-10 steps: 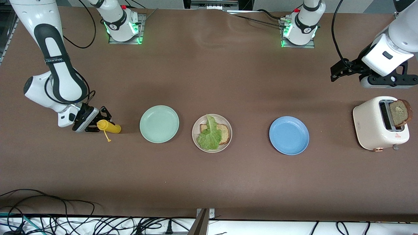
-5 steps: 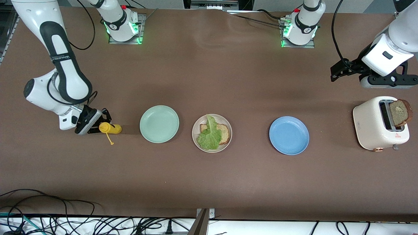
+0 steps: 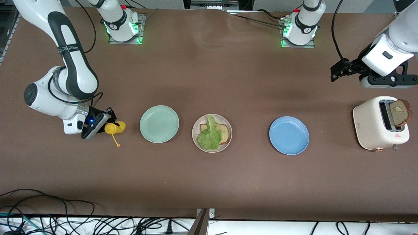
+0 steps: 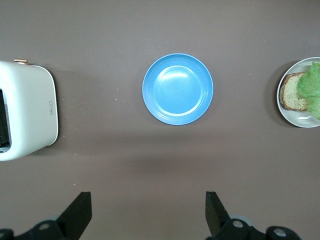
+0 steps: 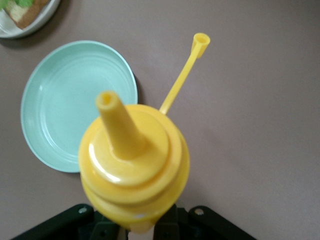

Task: Make sandwich on beige plate with both arms

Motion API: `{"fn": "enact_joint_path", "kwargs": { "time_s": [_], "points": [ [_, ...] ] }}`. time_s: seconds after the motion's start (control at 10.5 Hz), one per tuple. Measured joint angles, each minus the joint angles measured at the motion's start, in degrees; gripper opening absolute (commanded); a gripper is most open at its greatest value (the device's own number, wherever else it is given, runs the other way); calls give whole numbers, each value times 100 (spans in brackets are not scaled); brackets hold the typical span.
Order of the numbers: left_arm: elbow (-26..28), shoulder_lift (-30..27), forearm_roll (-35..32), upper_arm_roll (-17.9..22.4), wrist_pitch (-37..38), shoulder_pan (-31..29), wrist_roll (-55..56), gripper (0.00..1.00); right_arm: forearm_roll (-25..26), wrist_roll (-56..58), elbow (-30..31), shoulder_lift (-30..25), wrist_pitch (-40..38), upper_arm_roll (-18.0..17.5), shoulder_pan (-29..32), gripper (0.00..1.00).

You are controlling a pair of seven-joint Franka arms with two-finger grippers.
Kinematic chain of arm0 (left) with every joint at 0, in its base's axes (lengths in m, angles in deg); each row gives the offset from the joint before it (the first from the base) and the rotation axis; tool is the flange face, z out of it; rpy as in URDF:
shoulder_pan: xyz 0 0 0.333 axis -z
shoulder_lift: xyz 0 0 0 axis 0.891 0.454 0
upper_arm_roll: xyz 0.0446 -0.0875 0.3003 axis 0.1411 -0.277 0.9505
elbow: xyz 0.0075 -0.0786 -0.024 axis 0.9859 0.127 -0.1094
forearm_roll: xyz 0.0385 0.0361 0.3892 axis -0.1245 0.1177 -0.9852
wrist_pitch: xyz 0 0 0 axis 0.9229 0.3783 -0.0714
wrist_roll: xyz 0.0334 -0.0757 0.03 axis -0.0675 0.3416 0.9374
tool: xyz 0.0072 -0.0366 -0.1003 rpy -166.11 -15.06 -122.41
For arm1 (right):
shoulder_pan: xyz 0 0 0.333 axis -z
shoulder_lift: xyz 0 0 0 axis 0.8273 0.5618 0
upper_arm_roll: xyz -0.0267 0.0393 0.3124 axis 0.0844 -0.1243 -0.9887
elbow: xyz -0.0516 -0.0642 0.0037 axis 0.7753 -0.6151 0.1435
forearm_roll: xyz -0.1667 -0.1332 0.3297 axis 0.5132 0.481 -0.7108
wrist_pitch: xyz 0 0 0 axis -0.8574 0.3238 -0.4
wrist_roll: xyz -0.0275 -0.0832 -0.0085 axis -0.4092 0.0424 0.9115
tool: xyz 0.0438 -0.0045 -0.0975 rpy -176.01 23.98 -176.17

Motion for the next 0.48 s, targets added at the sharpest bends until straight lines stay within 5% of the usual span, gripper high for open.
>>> {"fn": "enact_joint_path", "kwargs": {
  "time_s": [0.48],
  "points": [
    [0, 0, 0, 0, 0, 0, 0, 100, 1286, -1779, -670, -13, -775, -377, -310, 0]
  ]
}}
